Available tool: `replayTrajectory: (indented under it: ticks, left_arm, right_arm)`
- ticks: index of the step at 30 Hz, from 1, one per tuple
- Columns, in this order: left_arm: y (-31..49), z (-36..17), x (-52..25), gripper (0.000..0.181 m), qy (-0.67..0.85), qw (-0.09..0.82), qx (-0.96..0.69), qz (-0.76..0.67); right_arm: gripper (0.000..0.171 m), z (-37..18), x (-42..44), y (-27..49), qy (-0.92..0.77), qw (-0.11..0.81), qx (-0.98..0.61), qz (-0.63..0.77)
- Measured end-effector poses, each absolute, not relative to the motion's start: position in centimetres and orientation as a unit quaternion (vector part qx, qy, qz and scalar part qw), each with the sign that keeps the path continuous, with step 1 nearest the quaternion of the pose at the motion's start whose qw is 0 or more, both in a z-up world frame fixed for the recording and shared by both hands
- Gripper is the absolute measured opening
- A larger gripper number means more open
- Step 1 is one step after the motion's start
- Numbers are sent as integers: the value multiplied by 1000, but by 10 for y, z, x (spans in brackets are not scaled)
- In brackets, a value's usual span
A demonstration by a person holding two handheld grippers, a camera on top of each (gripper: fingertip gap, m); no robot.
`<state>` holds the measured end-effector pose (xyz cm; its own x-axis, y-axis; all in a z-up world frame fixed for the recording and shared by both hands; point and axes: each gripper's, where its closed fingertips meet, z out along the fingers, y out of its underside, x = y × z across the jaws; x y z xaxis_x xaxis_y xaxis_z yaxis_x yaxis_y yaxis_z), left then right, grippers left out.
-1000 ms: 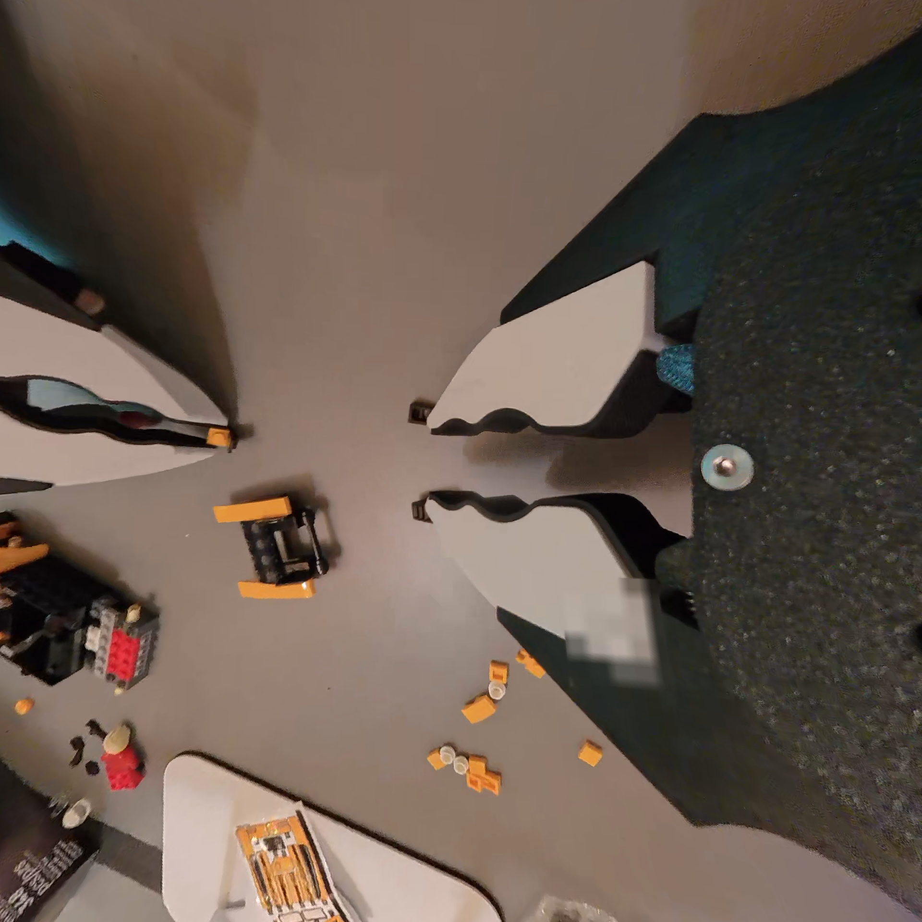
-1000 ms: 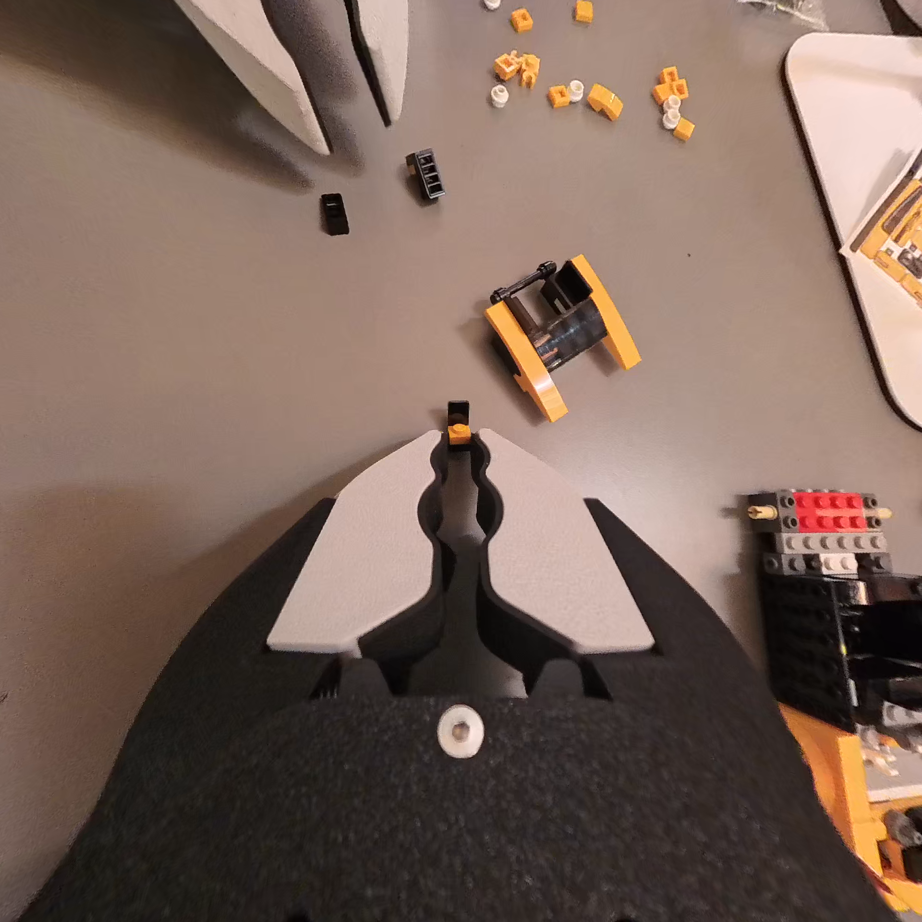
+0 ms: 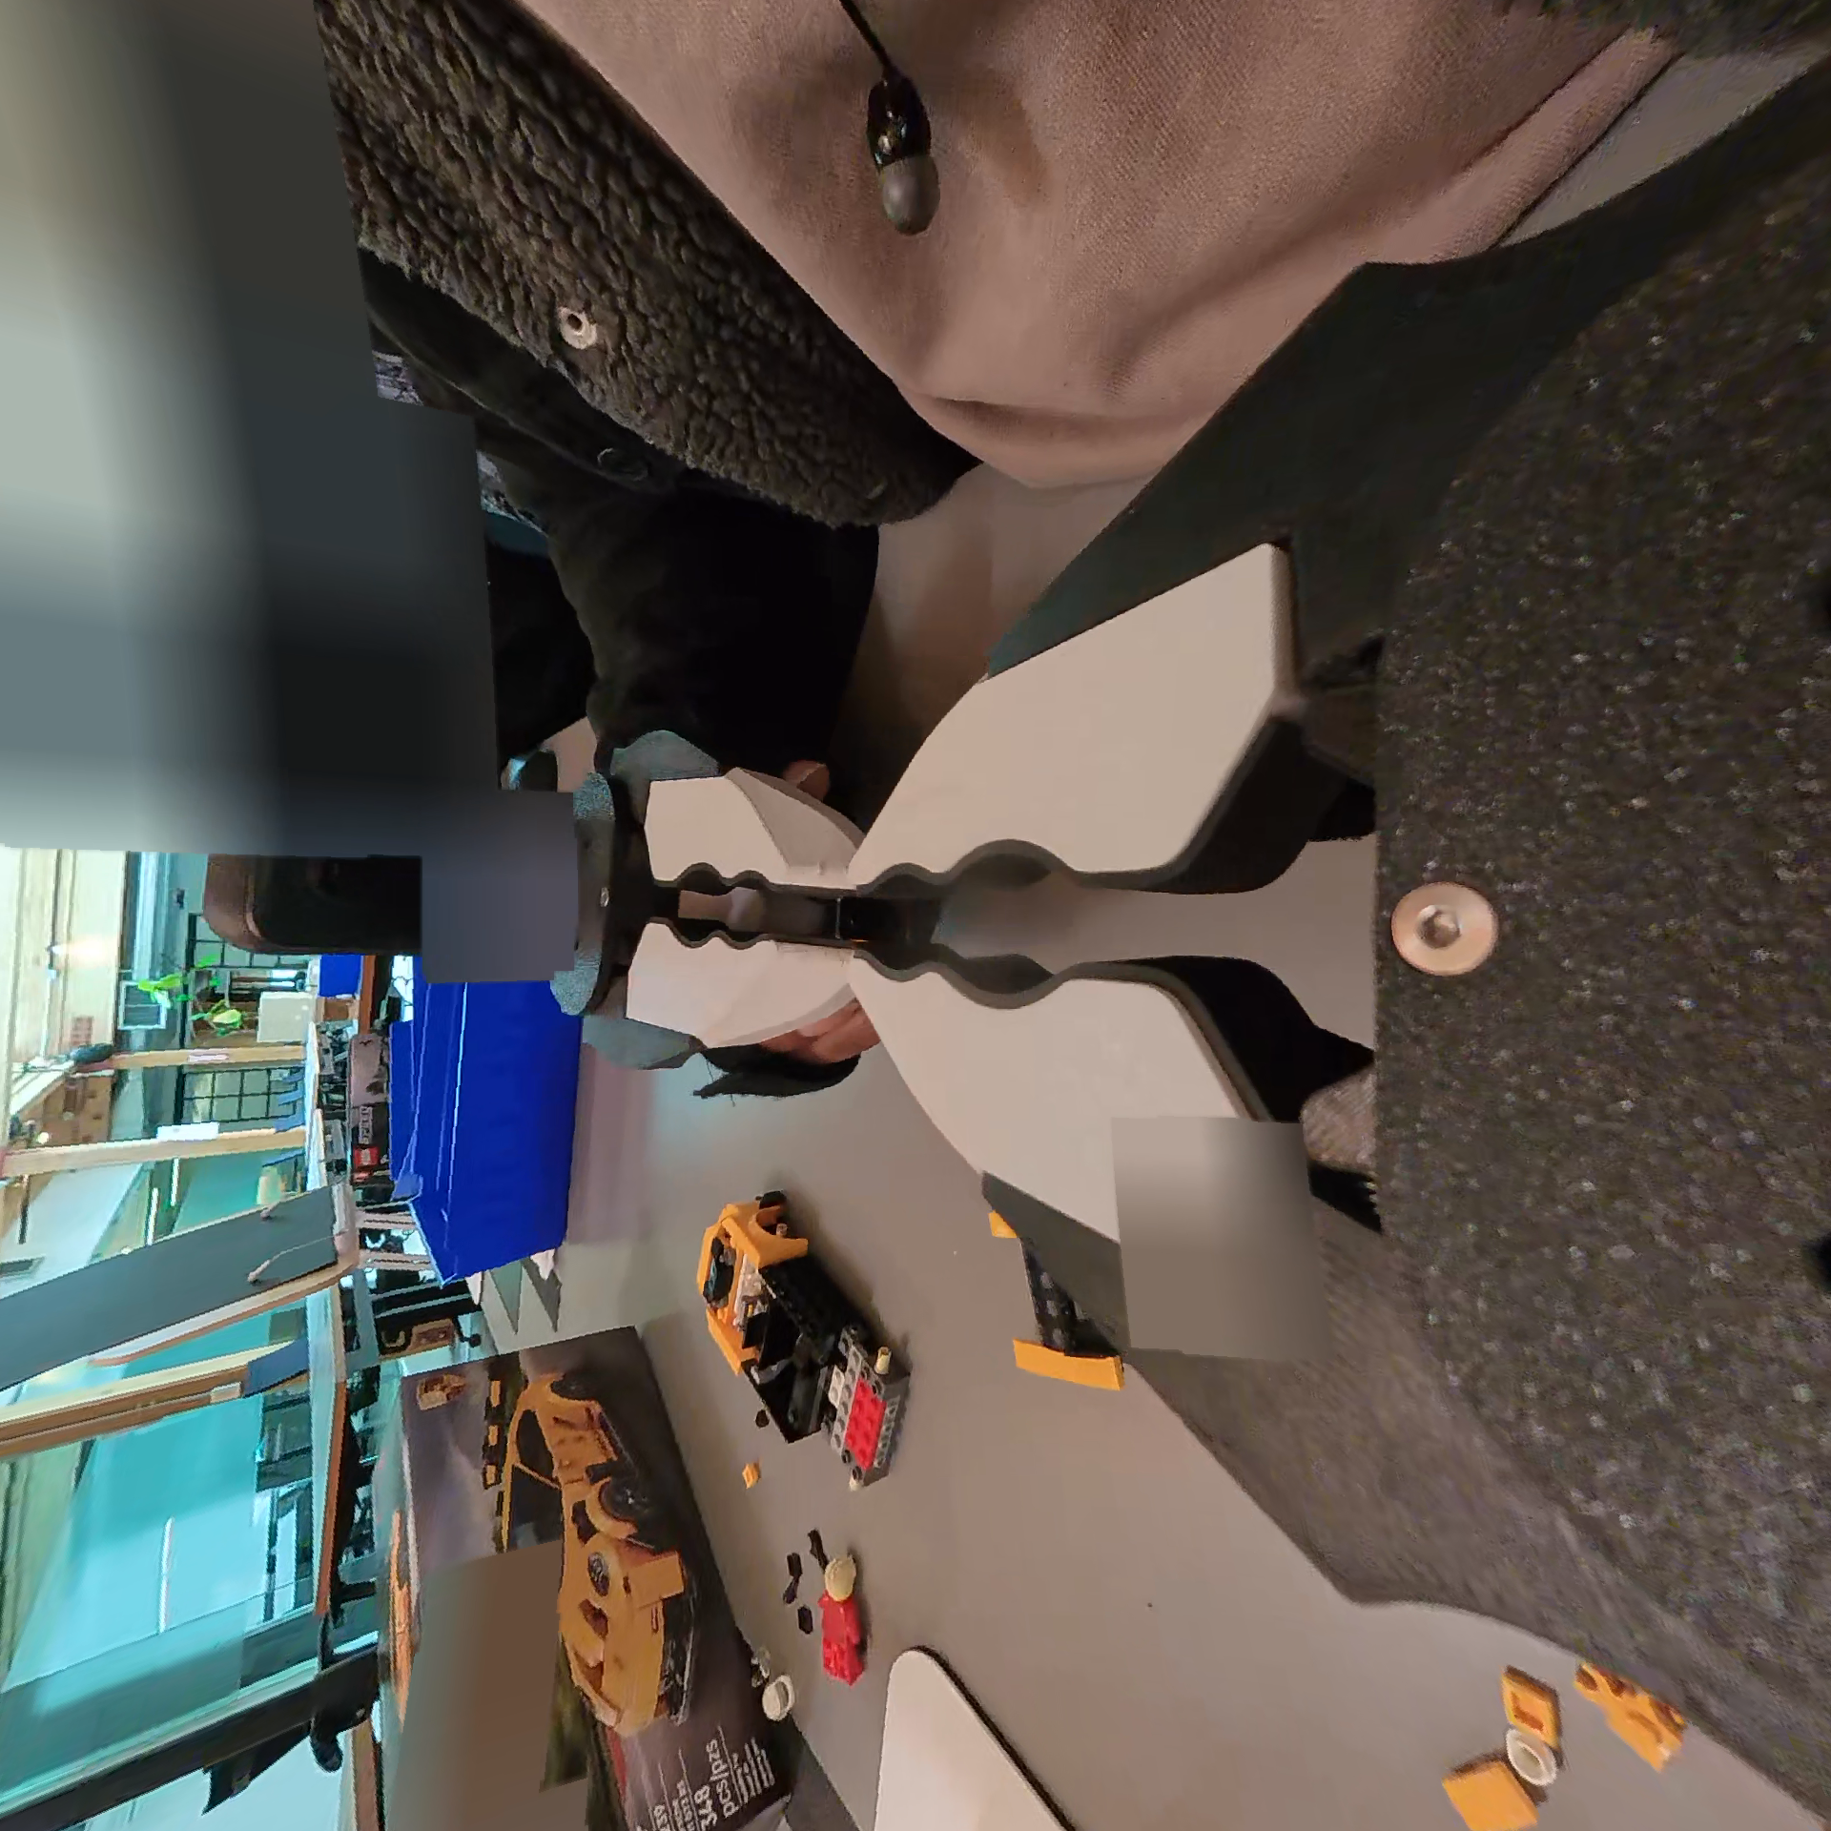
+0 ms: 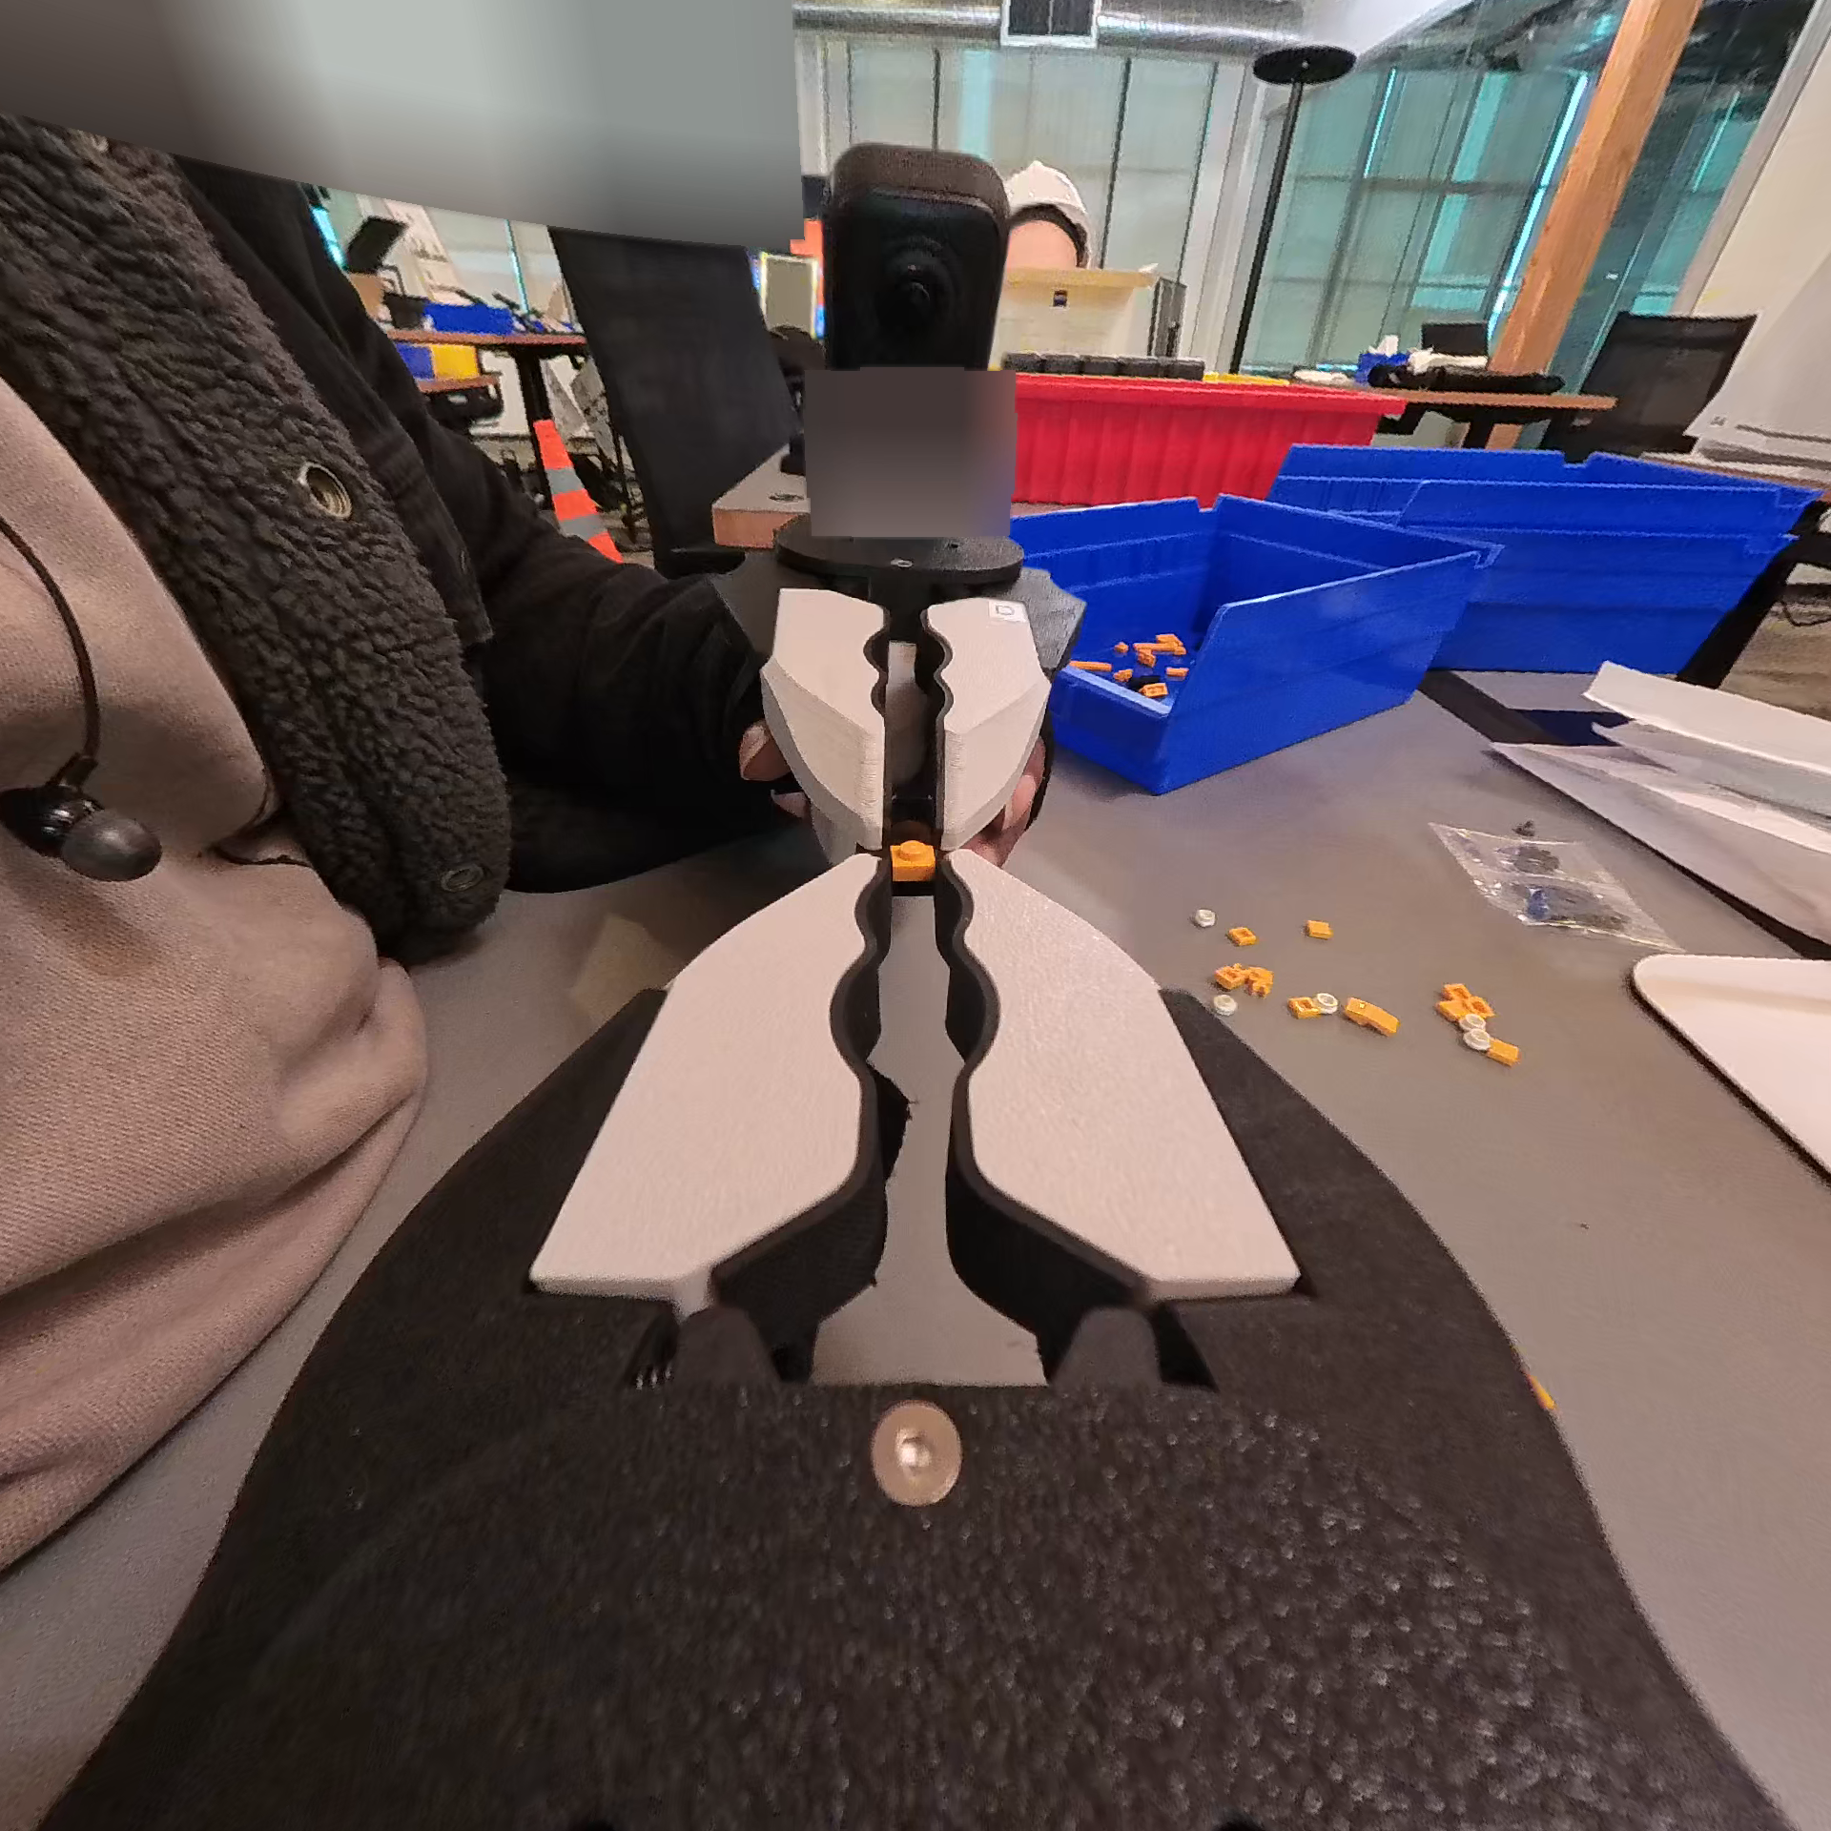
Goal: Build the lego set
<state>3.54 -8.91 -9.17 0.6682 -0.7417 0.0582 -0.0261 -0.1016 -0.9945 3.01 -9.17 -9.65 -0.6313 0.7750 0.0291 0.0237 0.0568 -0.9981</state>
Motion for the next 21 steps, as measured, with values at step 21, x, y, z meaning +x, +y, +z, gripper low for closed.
replayTrajectory:
  ticks: [21]
  left_arm:
    - [-92,-122,20,12,349,537,-746,-185]
  right_arm:
    - [8,-132,25,-87,-734,314,-317,512]
